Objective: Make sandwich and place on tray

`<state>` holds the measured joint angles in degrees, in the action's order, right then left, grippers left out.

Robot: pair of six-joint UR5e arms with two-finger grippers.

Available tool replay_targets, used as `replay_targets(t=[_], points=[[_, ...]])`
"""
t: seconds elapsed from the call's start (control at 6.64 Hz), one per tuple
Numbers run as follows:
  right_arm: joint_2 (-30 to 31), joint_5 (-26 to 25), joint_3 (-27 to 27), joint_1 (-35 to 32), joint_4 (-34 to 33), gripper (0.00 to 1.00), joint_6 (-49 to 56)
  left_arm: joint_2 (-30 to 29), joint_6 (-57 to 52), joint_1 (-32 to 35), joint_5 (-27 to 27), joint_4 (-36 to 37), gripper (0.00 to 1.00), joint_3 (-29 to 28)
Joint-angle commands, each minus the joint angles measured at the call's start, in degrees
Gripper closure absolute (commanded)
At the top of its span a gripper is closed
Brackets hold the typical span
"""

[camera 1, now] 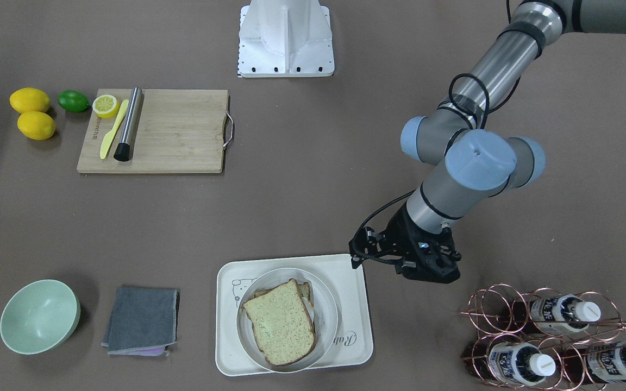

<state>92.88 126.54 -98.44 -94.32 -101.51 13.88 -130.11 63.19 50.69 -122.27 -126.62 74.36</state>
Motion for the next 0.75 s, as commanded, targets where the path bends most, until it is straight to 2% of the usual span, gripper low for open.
replay_targets(t=[0.0, 0.15, 0.3, 0.6], points=[[0.19, 0.11, -0.09, 0.01, 0.0, 0.0, 0.01, 21.09, -0.6, 3.52, -4.64, 5.49, 0.01, 24.4], [0.54, 0.11, -0.09, 0.01, 0.0, 0.0, 0.01, 27.82, -2.44, 7.54, -7.61, 6.55, 0.01, 30.52], [0.54, 0.11, -0.09, 0.01, 0.0, 0.0, 0.01, 34.16, -10.55, 12.28, -9.72, 6.47, 0.01, 32.06], [0.98, 0.11, -0.09, 0.01, 0.0, 0.0, 0.01, 43.58, -35.11, 22.82, -12.55, 7.43, 0.01, 29.46]])
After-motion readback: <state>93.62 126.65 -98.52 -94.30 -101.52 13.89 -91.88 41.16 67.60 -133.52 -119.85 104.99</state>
